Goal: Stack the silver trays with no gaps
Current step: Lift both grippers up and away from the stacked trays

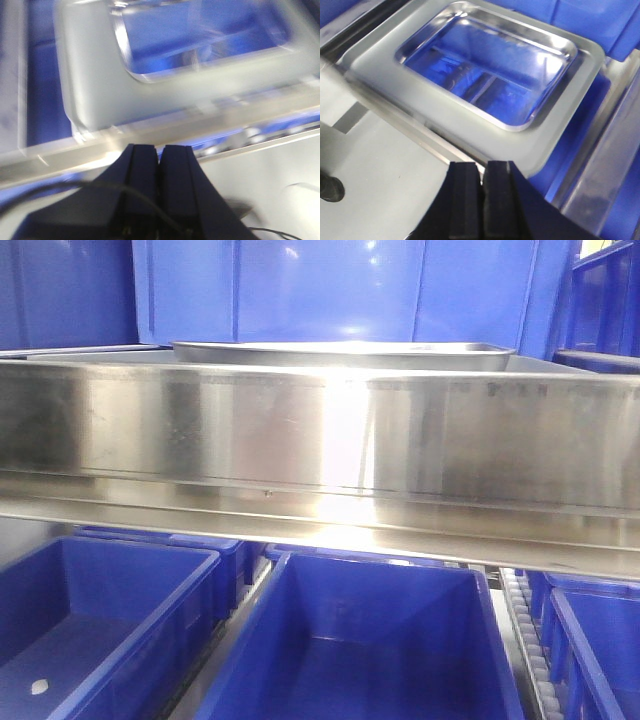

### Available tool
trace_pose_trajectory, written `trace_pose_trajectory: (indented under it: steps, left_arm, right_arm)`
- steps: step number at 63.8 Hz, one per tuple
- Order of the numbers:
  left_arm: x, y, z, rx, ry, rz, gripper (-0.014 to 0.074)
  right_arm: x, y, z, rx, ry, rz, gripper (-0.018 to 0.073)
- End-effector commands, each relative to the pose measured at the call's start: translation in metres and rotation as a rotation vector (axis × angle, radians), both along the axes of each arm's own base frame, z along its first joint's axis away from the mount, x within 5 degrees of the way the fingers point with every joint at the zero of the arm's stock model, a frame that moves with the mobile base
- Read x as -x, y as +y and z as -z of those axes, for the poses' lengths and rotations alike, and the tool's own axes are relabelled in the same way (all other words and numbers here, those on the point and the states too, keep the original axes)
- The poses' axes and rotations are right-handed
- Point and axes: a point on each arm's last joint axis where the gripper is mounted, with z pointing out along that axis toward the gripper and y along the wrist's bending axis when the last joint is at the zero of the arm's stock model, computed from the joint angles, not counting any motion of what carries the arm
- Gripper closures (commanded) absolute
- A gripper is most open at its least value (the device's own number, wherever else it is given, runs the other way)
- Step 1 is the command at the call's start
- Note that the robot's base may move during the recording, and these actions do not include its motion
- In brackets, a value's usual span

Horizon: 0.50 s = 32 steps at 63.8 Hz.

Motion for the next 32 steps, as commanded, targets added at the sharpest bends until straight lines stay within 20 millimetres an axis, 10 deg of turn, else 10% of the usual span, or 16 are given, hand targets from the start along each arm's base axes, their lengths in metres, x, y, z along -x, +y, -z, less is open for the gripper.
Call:
trace_pose_trajectory:
  steps: [1,32]
  left_arm:
    - [0.018,0.012,0.001,0.137,-0.12,0.043,0.0638]
    - [0.068,0.058,0.101,0.396,-0.328,0.141,0.0638]
  right_arm:
    - [0.014,-0.011,0.006,-0.048,-0.154,-0.042,0.0503]
    - [0.071,-0.057,0.119,-0.185,-0.431,-0.125,0.0503]
